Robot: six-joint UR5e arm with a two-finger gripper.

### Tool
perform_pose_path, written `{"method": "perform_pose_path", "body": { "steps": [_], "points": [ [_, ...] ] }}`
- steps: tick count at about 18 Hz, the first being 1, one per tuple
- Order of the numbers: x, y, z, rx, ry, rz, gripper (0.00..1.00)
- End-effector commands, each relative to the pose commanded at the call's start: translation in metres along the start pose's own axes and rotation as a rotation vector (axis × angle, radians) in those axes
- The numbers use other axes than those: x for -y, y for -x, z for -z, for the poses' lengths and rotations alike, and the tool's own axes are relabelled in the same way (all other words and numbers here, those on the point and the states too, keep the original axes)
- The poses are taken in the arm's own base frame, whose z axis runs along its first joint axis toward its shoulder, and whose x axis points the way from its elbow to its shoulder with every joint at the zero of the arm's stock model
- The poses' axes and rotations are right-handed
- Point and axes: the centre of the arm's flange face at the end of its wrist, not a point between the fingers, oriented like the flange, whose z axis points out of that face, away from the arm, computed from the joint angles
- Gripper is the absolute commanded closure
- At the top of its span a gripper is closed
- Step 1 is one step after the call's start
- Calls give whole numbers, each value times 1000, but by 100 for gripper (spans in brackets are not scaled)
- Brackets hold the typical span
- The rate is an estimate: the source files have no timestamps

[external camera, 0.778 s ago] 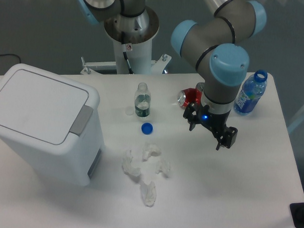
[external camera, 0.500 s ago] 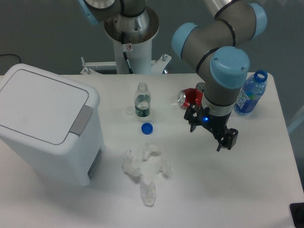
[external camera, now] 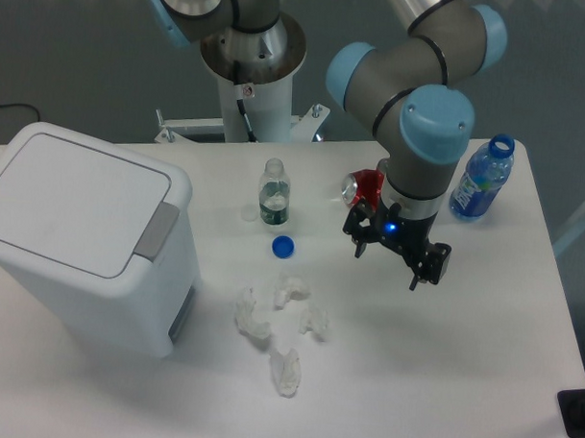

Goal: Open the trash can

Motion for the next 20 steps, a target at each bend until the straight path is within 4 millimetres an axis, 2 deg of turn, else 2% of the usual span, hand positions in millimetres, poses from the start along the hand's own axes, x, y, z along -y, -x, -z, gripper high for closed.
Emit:
{"method": "perform_pose_path", "body": {
  "steps": [3, 5, 6, 8, 9, 10, 12, 13, 15, 20],
  "points": [
    [22, -9, 13, -18, -80, 125, 0],
    [43, -23, 19, -14, -97, 119, 0],
    [52, -30, 21, -18, -105, 126, 11],
    [67, -45, 24, -53, -145, 167, 46],
    [70, -49, 34, -57, -170, 186, 69],
    [74, -55, 42, -60, -188, 193, 83],
    [82, -65, 48, -92, -229, 206, 97],
    [86, -72, 58, -104, -258, 220, 100],
    [89, -79, 75, -119, -296, 259, 100],
    [104, -112, 113, -213, -399, 371, 100]
  ]
}}
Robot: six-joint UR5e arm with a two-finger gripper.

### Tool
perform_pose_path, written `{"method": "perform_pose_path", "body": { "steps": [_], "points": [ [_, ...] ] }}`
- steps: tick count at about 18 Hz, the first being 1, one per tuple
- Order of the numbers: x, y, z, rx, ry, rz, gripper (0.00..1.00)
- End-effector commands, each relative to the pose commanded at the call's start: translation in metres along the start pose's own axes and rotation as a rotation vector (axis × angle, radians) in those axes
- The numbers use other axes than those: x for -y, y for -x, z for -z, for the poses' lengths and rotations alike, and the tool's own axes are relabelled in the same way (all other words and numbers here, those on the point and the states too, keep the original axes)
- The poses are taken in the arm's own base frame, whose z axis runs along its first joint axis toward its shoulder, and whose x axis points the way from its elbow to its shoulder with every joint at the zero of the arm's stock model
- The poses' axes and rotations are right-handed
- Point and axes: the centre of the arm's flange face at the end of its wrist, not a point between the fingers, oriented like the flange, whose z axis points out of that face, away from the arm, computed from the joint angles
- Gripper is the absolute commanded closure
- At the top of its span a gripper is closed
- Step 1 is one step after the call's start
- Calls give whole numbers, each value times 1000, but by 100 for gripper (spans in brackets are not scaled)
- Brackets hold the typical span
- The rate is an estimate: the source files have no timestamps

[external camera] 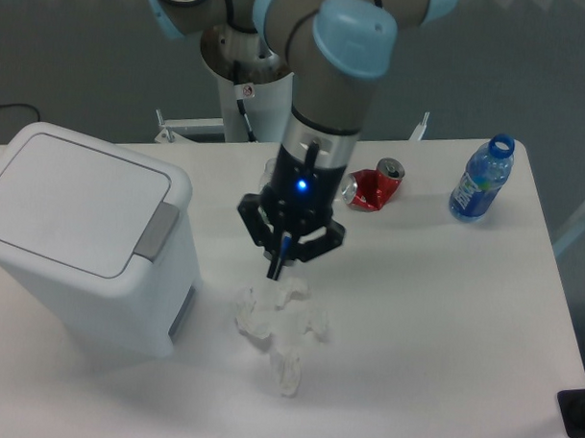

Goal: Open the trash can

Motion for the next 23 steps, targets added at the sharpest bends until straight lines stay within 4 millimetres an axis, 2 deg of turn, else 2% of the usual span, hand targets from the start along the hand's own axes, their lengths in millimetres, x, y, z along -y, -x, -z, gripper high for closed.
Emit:
{"method": "perform_pose_path", "body": {
  "steps": [2, 7, 13, 23],
  "points": [
    [2, -16, 6, -12, -13, 0, 100],
    [1, -55, -10, -53, 11, -20, 100],
    [-8, -77, -8, -66, 16, -34, 100],
    [-12, -77, -20, -73, 26, -39, 100]
  ]
}}
